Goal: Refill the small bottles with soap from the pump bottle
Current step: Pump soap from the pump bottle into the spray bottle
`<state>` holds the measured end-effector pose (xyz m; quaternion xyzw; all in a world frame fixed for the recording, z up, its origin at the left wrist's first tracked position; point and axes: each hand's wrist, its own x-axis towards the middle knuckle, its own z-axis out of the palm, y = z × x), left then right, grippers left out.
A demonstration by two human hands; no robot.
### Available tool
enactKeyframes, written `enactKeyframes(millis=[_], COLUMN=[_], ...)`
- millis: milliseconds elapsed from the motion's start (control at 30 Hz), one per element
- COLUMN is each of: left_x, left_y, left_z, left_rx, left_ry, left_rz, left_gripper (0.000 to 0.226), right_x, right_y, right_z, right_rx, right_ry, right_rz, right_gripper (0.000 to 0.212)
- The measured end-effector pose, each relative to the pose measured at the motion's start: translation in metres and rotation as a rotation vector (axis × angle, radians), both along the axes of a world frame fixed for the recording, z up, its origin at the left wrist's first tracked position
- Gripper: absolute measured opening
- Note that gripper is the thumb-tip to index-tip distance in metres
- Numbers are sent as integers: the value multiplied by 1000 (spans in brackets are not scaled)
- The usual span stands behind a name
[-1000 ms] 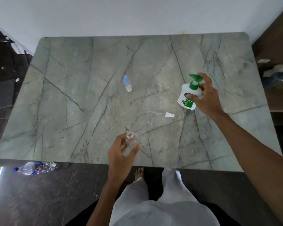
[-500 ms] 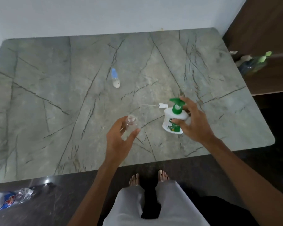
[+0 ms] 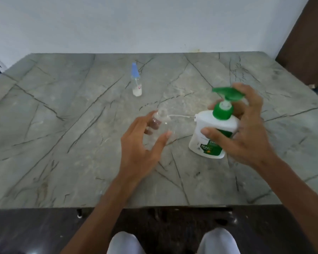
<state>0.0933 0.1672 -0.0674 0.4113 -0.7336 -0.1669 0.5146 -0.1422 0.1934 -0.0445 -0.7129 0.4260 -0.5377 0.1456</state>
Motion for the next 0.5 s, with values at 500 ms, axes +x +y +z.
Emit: enactKeyframes(millis=[500], left_x=[18], left_y=[-9], left_z=[-8], left_rx=[-139], left_ry=[-25], left_rz=[-64], left_gripper=[36], right_x=[35], right_y=[13], right_z=[9], right_rx=[-101], right_ry=[1], right_rz=[-71], right_gripper=[79])
